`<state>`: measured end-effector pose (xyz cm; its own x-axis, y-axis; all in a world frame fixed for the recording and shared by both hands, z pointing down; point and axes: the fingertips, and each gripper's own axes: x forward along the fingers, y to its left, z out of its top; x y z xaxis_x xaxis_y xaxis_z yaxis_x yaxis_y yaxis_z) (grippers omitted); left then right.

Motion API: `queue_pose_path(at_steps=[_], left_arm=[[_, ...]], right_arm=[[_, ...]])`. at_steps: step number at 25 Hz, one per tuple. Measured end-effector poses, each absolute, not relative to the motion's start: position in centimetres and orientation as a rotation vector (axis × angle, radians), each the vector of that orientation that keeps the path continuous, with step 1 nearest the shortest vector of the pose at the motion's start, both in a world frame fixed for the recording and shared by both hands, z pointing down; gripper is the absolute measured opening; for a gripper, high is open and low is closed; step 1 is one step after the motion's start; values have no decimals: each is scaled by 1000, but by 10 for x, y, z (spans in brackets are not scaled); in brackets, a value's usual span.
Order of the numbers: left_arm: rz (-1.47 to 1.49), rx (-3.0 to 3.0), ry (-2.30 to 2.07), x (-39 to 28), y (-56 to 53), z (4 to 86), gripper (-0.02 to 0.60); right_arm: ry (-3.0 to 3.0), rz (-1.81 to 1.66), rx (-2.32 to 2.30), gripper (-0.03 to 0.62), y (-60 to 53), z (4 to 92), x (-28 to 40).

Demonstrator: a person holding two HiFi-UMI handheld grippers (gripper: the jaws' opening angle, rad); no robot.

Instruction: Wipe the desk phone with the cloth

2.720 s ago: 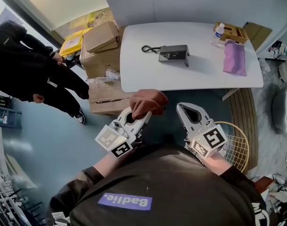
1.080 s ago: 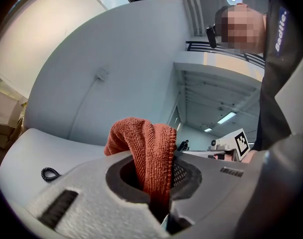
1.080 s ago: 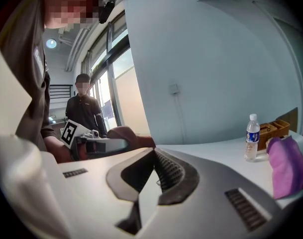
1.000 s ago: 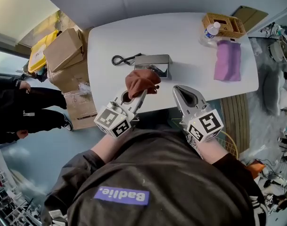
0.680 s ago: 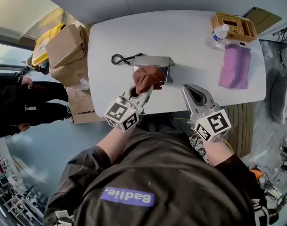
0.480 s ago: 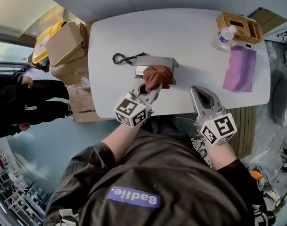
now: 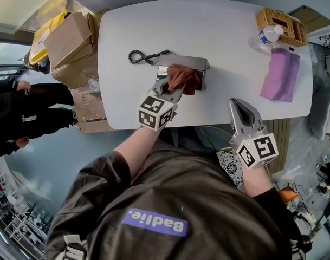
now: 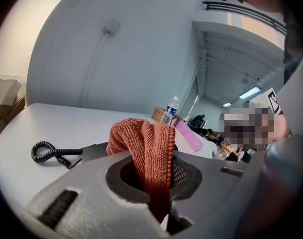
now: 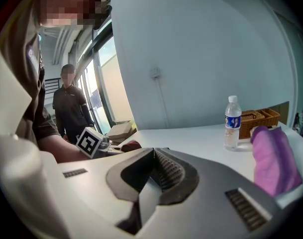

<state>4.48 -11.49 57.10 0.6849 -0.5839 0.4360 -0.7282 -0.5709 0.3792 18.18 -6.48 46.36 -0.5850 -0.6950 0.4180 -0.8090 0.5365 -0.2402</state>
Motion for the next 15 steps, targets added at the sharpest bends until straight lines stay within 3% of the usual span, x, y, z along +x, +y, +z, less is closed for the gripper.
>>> queue_pose_path(at_steps=[15], left_arm=[[457, 2223, -1102, -64, -116, 626, 32]], right_arm=[[-2483, 587, 1300, 28, -67, 459, 144]])
